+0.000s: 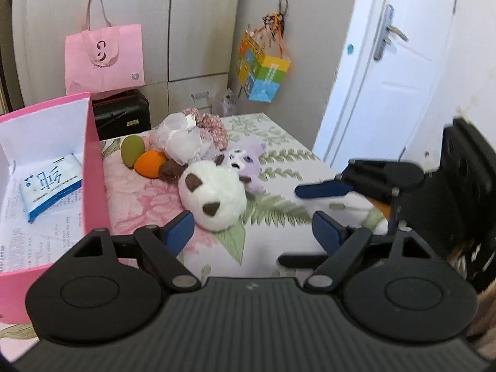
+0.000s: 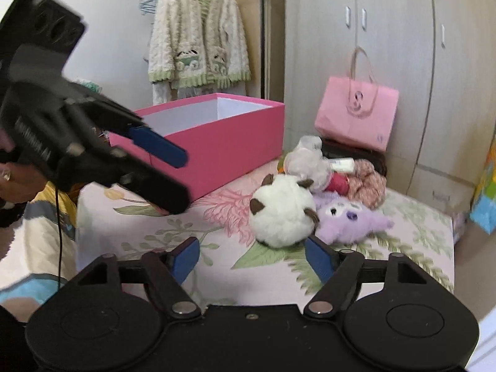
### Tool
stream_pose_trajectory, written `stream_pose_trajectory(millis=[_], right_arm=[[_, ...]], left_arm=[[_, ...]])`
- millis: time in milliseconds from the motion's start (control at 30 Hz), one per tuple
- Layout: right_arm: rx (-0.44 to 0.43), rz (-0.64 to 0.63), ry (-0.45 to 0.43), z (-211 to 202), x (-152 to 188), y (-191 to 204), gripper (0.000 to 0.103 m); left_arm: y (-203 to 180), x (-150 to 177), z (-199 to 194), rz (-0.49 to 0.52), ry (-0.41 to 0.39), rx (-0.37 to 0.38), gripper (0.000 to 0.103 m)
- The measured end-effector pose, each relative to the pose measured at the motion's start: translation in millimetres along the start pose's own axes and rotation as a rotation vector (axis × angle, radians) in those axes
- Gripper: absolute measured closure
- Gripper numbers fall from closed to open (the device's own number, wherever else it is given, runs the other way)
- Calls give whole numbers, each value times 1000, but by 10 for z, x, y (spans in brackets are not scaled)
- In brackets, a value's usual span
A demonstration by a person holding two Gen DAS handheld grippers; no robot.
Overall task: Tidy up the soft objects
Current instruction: 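Move the left gripper back to the white plush toy, then close the left gripper on the white plush toy and lift it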
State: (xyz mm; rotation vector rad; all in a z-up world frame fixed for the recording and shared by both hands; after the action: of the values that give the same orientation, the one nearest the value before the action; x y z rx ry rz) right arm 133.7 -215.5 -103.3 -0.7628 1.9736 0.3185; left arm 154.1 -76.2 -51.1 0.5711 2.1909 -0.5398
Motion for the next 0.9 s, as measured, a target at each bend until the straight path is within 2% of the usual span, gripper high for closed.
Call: stream_pose_trajectory(millis=[300,433,567,700,800,900], right_arm=[[62,-59,-38,394,-31,-127,23],[85,-102,-24,557,-52,-154,23],[70,-94,-8,697,-60,-190,22],[65,-64,9,804,-48,-217,15],[55,-39,20,853,-21,-230,14],[62,-49,14,863,-16,-214,14]], left_arm=[[153,-50,426,-86,-67,-34,15],[234,-67,554,-123,-103,-69,15],[284,-65,703,-140,-95,-89,15],[333,-26,854,-216,-71,-37,15],[346,15,913,-235,-80,-63,15],[358,53,947,-262,-80,-53,15]])
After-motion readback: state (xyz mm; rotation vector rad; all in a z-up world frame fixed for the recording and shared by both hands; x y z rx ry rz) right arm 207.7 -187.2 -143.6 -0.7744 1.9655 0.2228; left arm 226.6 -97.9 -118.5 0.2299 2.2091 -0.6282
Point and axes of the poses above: each gripper's, at about its wrist camera, not at the fingertips, and z roughly the way its jaws point, y to its left, x to its underside, the point moved 4 cm from there along z, roughly the way its jaws point, and after that the axes turned 3 degrees about -z, right-handed, at the moved point
